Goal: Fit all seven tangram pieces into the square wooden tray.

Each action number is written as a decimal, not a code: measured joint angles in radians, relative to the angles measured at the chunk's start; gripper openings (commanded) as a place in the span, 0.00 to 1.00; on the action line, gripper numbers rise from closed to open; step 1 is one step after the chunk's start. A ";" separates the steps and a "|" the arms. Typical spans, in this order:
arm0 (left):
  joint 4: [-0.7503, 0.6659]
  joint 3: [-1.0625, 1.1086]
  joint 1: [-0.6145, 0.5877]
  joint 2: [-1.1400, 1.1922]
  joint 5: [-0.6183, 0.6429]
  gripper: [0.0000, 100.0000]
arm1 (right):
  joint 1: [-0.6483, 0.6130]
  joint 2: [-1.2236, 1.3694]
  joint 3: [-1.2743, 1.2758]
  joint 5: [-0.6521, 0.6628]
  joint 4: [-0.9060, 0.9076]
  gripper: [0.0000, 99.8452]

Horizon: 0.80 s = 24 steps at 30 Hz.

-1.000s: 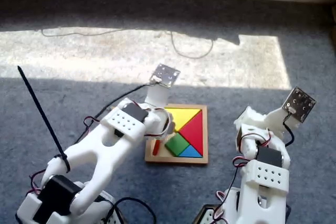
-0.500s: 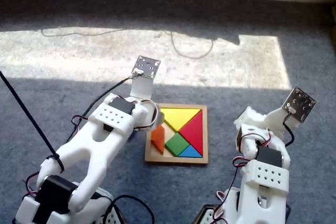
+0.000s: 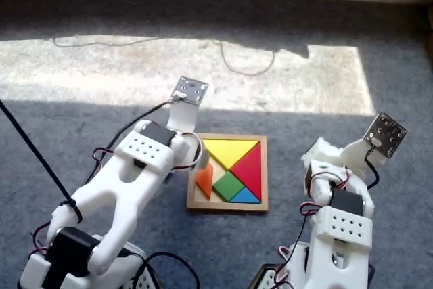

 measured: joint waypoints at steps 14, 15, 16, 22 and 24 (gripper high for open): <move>0.012 -0.187 -0.055 0.270 -0.026 0.23 | 0.000 0.000 0.000 0.000 0.000 0.01; 0.021 -0.218 -0.072 0.298 -0.026 0.23 | 0.000 0.000 0.000 0.000 0.000 0.01; 0.026 -0.247 -0.086 0.319 -0.026 0.23 | 0.000 0.000 0.000 0.000 0.000 0.01; 0.032 -0.316 -0.140 0.347 -0.023 0.23 | -0.025 0.000 0.000 0.000 0.000 0.01; 0.058 -0.341 -0.143 0.347 -0.003 0.23 | -0.023 0.000 0.000 0.000 0.000 0.01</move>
